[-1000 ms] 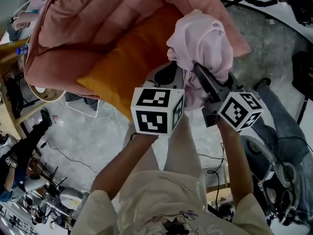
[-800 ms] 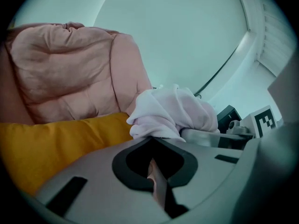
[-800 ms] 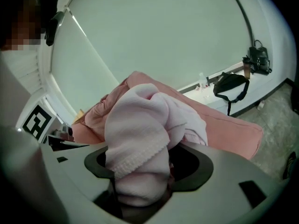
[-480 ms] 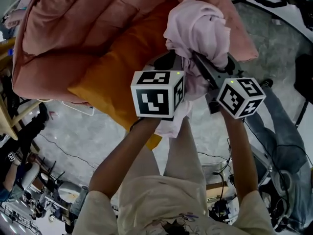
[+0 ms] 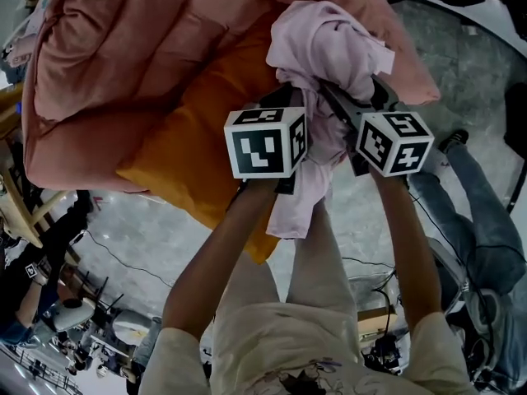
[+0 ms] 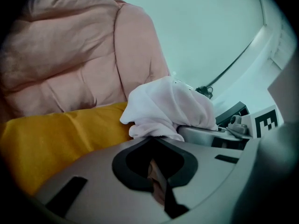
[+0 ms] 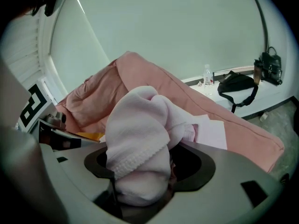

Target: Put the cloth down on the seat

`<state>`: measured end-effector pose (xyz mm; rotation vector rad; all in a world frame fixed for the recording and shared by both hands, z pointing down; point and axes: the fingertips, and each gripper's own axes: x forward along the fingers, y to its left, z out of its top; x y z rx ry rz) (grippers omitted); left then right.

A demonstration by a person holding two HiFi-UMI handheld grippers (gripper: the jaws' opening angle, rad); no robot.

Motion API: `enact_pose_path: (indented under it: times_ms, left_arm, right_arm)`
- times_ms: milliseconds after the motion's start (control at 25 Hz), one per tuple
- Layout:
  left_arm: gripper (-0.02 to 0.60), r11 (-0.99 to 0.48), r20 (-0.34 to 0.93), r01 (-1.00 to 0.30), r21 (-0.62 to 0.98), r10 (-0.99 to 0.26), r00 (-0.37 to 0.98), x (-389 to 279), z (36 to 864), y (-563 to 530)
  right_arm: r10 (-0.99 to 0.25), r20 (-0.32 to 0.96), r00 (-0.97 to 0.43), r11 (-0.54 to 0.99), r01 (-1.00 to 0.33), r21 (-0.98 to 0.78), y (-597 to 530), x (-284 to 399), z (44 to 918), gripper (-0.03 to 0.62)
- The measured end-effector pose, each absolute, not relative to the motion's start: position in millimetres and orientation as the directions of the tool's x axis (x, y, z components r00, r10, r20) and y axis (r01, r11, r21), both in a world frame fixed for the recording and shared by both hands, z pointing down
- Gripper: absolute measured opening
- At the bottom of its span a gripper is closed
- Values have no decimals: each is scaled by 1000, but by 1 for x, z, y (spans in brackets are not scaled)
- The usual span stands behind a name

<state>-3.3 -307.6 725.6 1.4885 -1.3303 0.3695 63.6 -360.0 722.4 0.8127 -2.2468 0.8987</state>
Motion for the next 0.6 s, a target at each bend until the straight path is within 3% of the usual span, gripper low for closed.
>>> enact_pose_path:
  times_ms: [600]
  left_arm:
    - [5,128,781,-875,467,-525,339,11,740,-310]
  right_arm:
    - [-323,834,-448,529,-816,-233,-365,82,757,357]
